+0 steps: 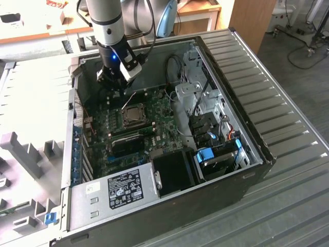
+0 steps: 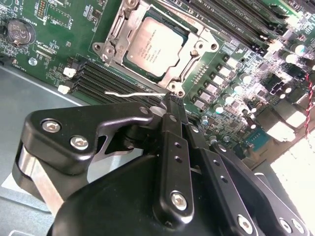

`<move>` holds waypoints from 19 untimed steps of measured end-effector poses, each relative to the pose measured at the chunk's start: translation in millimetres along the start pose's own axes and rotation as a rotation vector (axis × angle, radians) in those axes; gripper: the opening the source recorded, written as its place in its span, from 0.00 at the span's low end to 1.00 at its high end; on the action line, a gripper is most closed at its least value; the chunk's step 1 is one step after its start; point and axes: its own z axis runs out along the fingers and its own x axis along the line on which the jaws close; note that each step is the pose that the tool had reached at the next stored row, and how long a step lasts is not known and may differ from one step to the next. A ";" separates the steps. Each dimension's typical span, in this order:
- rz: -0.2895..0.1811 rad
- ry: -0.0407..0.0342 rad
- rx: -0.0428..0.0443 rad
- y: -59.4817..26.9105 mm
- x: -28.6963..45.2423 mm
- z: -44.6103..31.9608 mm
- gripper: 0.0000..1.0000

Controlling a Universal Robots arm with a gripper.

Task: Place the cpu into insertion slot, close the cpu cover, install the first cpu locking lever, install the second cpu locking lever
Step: 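Install the first cpu locking lever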

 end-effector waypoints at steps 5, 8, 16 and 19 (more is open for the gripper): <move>0.000 -0.0001 -0.0002 0.0 -0.1 0.2 0.10; 0.000 -0.0004 -0.0005 0.0 -0.1 1.2 0.10; 0.007 -0.0006 0.0023 -0.1 -0.7 2.3 0.10; 0.010 -0.0008 0.0024 0.0 -0.7 2.4 0.10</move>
